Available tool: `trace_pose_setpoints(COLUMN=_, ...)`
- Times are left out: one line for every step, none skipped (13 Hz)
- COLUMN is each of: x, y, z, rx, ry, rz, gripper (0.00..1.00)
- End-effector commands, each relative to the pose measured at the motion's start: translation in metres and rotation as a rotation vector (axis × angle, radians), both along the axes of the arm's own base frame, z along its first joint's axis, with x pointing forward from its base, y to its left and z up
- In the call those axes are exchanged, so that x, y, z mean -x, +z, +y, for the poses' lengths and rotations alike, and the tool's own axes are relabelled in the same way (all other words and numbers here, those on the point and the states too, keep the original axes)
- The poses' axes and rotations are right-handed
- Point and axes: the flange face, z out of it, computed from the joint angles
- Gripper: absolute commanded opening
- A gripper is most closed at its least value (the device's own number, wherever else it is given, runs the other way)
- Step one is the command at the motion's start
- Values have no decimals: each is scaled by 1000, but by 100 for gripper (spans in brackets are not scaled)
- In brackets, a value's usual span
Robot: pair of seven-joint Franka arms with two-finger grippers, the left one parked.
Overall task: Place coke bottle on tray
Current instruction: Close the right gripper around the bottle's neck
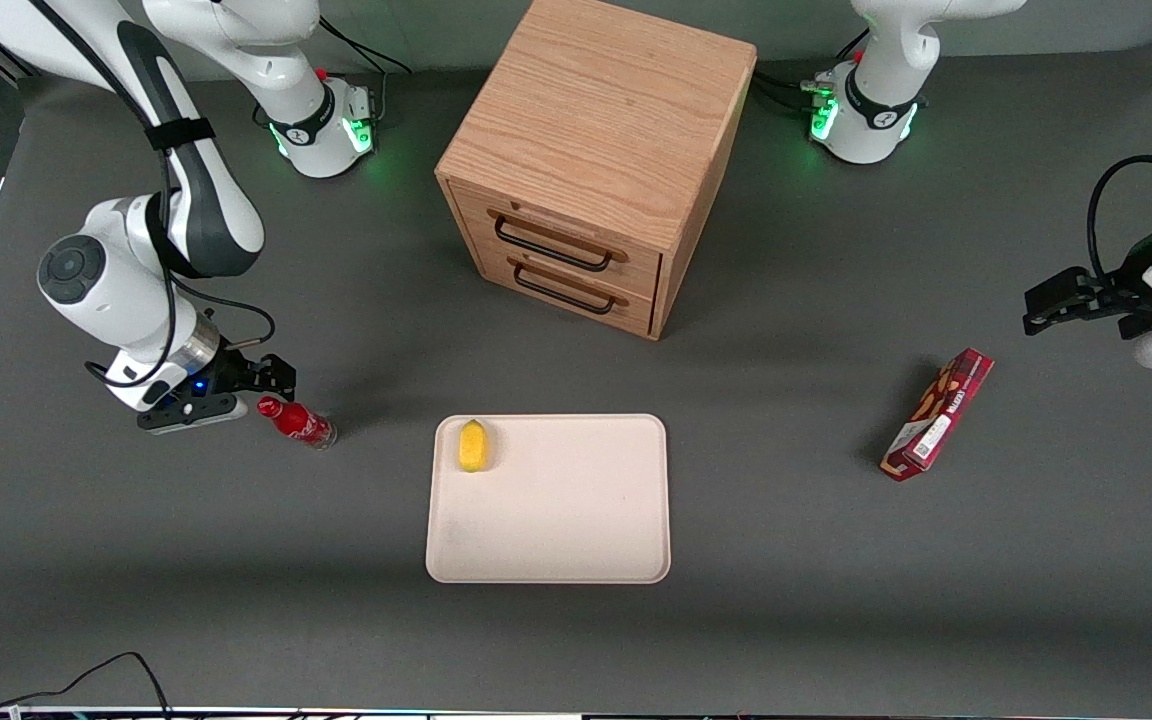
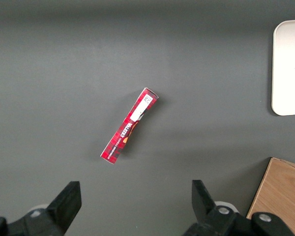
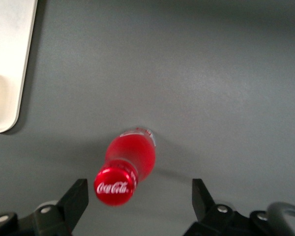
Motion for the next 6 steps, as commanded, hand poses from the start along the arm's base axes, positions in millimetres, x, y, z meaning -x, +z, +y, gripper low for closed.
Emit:
trace_pose_setpoints(x=-9, y=1, z=4, rx=2, ry=-19, rz=-18, gripper=69)
trace_pose_setpoints(x=-9, y=2, z=7, rx=1, ry=-27, rz=-19, gripper=47)
trace_pose_setpoints(x=-8, y=3, z=18, rx=-1, ry=-25, rz=-20, gripper=28)
trace_pose_setpoints(x=-9, y=5, z=23, rx=4, ry=-35, rz=-23, gripper=10)
trace_pose_setpoints(x=-11, y=9, z=24, rx=17, ry=-48, rz=-27, gripper=0)
trace_pose_setpoints(x=-11, y=10, z=26, rx=25, ry=-48, rz=-27, gripper=0)
